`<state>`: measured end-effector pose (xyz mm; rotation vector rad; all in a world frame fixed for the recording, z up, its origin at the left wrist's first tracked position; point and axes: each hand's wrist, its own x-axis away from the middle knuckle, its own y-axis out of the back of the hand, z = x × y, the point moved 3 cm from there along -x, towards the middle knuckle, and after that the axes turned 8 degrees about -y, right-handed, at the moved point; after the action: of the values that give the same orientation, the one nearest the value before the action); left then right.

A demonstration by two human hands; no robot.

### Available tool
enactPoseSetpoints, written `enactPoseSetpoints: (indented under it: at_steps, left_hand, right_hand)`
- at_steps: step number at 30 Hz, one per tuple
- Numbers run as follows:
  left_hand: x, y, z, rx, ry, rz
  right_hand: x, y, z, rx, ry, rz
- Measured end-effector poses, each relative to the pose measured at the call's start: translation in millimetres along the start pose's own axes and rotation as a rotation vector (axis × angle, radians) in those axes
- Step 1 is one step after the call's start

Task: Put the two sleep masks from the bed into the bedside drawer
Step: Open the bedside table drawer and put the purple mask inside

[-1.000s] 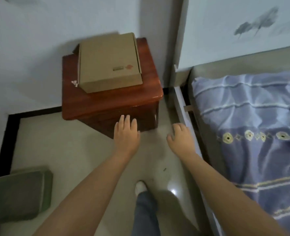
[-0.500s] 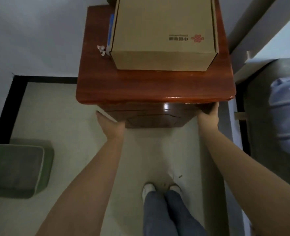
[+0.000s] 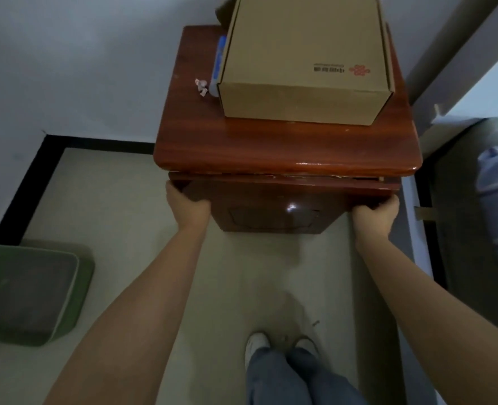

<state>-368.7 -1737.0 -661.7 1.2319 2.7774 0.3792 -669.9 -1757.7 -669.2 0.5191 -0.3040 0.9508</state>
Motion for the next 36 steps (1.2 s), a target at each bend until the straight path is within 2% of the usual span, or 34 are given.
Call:
enactPoseSetpoints:
  at_steps: [7,10,12,15,19,25,29,31,36]
  left_hand:
    - [84.6,41.9,1.5,-0.080,0.329,0.006]
    - [92.7,36.6,7.1,0.002,0.459,-0.007]
    - [95.4,32.2,15.4,0.035,0.511,-0.012]
    - [98.6,33.5,28.1,0.007,0.559,0.007]
    - [108.3,28.0,36.0,0.008,0.627,0.085]
    - [112.5,24.3,36.9,0.000,0.661,0.118]
    - [110.1,21.3,32.0,0.203,0.699,0.009]
    - [112.3,21.3,26.0,0.241,0.652,-0.039]
    - [103.6,11.6,3.5,0.069,0.514,-0.035]
  right_hand:
    - [62.1,44.9,-31.6,-0.017,-0.215,0.020]
    - [64.3,44.5,-40.2,-0.060,-0.436,0.043]
    - [61.4,42.6,-49.4,-0.116,-0.557,0.048]
    - [63.6,39.3,-54.0,-0.186,-0.610,0.056]
    - [67.0,33.7,-56.3,-0.398,-0.697,0.141]
    - [65.2,31.6,-57.7,-0.482,-0.740,0.231]
    - [66.6,30.3,-61.6,-0.562,-0.828,0.164]
    - [66.4,32.0,-56.3,-0.564,-0.774,0.146]
    - [51.8,29.6,-16.5,-0.354,-0.570,0.109]
